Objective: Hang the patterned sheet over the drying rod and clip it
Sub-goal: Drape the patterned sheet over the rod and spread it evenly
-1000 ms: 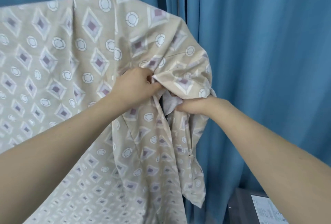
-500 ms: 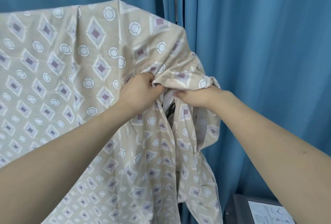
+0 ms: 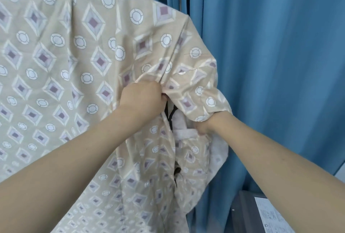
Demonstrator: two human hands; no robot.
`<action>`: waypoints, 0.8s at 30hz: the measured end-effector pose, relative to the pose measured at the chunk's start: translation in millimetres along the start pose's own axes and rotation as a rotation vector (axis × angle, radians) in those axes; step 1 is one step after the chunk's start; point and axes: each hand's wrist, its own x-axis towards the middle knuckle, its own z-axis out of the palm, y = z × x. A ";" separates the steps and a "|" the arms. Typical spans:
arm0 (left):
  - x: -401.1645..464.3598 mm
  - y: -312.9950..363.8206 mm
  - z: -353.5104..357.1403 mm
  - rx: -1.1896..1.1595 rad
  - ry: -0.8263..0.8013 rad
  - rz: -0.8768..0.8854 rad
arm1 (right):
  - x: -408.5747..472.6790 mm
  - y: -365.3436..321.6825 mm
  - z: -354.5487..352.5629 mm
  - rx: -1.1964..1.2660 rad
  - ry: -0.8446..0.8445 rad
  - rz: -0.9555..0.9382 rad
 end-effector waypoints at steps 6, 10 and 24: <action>-13.7 33.9 5.9 0.086 -0.014 0.178 | 76.9 26.3 55.0 0.179 -0.009 -0.142; -8.7 22.0 2.5 0.085 0.082 0.100 | 18.9 -14.1 62.5 0.315 -0.019 -0.241; -34.1 -8.6 70.6 0.613 -0.295 0.153 | 22.1 -27.4 79.2 0.586 -0.217 -0.279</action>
